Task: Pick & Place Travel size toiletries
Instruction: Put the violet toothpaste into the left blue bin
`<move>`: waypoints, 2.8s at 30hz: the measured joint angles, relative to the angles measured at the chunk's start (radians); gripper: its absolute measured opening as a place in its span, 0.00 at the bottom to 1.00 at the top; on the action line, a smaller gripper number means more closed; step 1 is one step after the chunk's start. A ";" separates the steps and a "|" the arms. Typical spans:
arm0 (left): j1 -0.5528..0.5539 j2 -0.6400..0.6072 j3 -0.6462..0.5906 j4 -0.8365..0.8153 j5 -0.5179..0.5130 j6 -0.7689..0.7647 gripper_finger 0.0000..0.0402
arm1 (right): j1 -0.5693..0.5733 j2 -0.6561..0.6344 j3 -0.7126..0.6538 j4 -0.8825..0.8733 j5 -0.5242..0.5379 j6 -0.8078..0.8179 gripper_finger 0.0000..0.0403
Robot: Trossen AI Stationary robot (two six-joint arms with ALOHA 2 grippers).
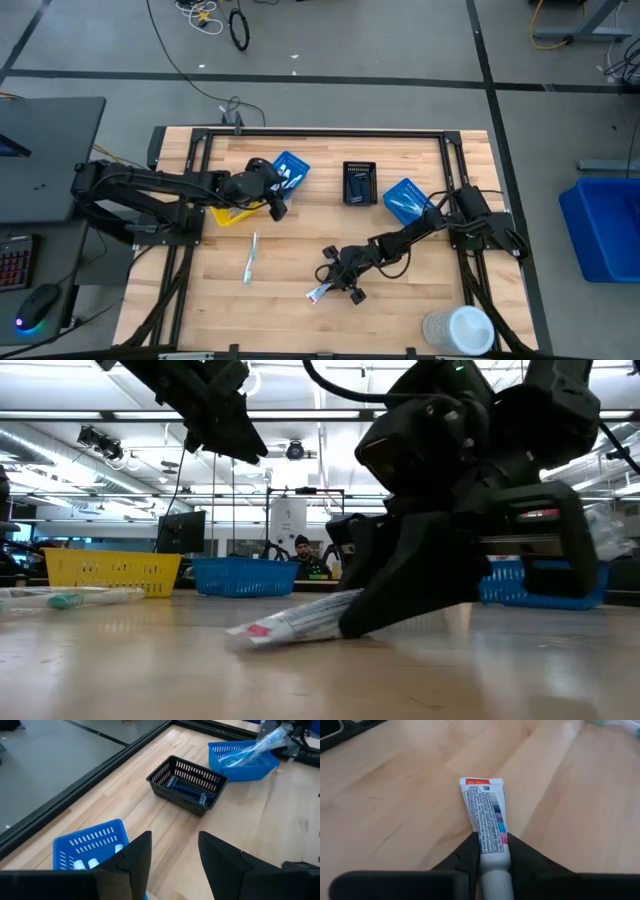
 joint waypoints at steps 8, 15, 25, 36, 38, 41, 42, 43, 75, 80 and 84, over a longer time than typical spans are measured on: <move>-0.012 0.011 0.000 0.010 0.098 -0.104 0.42 | -0.058 -0.053 -0.002 -0.069 0.126 -0.025 0.18; -0.088 0.169 -0.002 0.119 0.227 -0.042 0.42 | -0.113 -0.145 -0.002 -0.161 0.313 -0.188 0.18; -0.112 0.438 0.009 0.245 0.251 -0.019 0.42 | -0.106 -0.185 -0.002 -0.175 0.651 -0.467 0.18; -0.056 0.432 0.011 0.219 0.419 0.023 0.42 | -0.092 -0.185 -0.003 -0.142 0.716 -0.554 0.18; -0.052 0.432 0.011 0.220 0.445 0.026 0.42 | -0.092 -0.186 -0.003 -0.101 0.725 -0.565 0.18; -0.053 0.432 0.011 0.220 0.467 0.035 0.40 | -0.093 -0.186 -0.003 -0.066 0.721 -0.569 0.18; -0.053 0.432 0.011 0.218 0.475 0.036 0.39 | -0.092 -0.186 -0.003 -0.060 0.722 -0.570 0.18; -0.053 0.432 0.011 0.218 0.479 0.035 0.37 | -0.092 -0.186 -0.003 -0.057 0.722 -0.572 0.18; -0.008 0.290 0.010 -0.031 0.113 -0.005 0.06 | -0.118 -0.186 -0.002 -0.404 0.833 0.073 0.58; 0.125 0.246 0.011 -0.146 0.007 -0.114 0.05 | -0.119 -0.186 -0.002 -0.439 0.716 0.196 0.62; 0.241 0.271 0.011 -0.147 0.076 -0.103 0.07 | -0.119 -0.186 -0.002 -0.381 0.649 0.204 0.61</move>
